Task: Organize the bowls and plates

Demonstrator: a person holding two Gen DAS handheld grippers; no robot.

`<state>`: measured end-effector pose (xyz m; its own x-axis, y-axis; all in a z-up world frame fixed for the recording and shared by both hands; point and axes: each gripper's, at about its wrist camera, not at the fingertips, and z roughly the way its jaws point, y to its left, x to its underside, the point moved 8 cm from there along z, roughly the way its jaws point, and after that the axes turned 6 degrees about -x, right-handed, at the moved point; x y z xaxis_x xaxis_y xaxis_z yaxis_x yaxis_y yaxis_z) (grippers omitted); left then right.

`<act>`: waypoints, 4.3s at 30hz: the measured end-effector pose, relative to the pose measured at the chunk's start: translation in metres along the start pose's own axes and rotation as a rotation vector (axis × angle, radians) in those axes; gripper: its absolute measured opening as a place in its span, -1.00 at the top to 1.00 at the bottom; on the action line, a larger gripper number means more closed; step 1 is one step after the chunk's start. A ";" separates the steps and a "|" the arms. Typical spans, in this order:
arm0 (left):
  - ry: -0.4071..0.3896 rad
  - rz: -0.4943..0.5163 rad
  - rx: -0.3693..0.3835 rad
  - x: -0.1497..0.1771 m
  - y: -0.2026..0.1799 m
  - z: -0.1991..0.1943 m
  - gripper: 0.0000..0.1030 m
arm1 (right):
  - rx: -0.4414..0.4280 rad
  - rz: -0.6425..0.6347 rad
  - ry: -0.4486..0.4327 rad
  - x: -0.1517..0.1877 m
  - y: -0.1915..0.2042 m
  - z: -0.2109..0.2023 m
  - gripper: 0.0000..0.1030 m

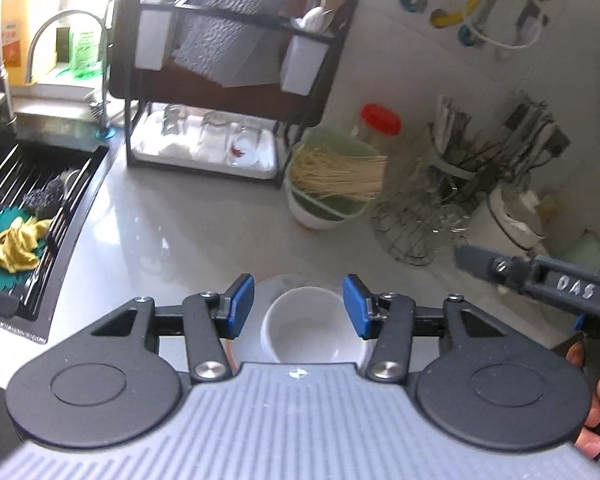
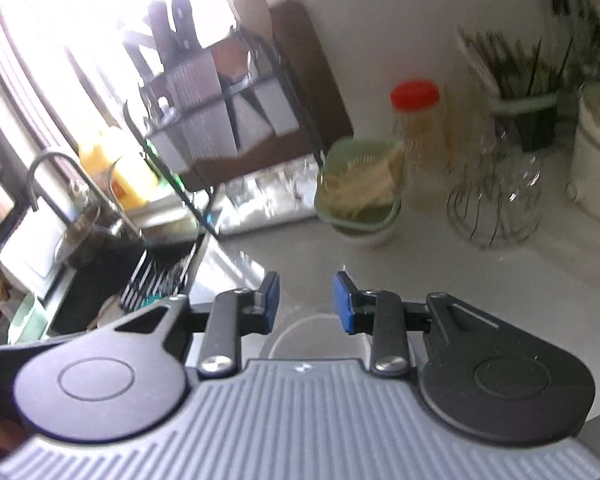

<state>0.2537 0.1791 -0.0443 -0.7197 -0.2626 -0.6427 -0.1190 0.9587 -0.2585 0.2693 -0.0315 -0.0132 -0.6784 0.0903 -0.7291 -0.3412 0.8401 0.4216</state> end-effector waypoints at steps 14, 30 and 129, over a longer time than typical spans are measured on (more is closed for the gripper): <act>-0.093 0.052 -0.018 0.013 -0.003 -0.063 -0.16 | 0.025 -0.078 -0.183 -0.001 0.017 -0.082 0.34; -0.142 0.063 -0.090 0.077 -0.042 -0.096 -0.87 | 0.047 -0.132 -0.111 0.062 -0.019 -0.120 -0.61; -0.127 0.146 -0.116 0.204 -0.062 -0.172 -0.95 | 0.163 -0.088 -0.184 0.169 -0.015 -0.209 -0.70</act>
<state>-0.0036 0.0852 -0.0356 -0.6441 -0.1249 -0.7547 -0.1030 0.9918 -0.0762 0.0233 -0.1406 -0.0300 -0.5158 0.0968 -0.8512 -0.2740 0.9228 0.2710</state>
